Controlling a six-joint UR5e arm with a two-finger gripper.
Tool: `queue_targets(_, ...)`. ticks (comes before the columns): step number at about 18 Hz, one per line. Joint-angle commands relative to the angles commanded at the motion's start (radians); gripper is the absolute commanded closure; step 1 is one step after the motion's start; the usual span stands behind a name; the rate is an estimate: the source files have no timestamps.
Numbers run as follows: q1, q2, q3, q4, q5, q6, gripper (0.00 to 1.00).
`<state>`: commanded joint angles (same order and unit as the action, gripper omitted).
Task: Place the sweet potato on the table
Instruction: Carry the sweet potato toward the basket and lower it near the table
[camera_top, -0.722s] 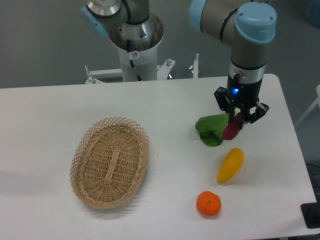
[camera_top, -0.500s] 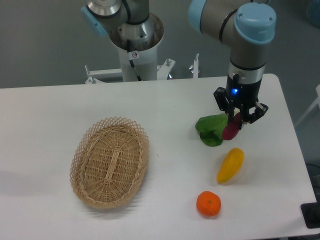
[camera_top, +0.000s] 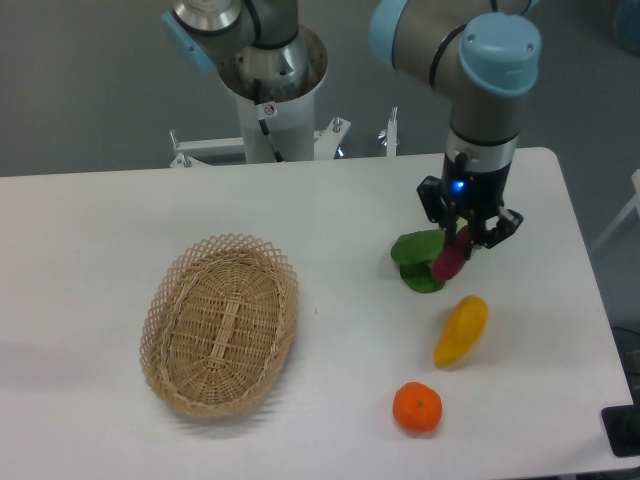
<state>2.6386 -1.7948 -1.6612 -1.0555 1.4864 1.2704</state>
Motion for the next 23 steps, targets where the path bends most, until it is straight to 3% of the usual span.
queue_targets(6,-0.072,-0.037,-0.040,0.023,0.003,-0.207,0.75)
queue_targets(11,-0.150,-0.127,-0.078,0.210,0.012,-0.454,0.75)
queue_targets(17,-0.186,-0.201,-0.075,0.235,0.014,-0.462,0.73)
queue_targets(23,-0.198,-0.238,-0.085,0.235,0.047,-0.401,0.73)
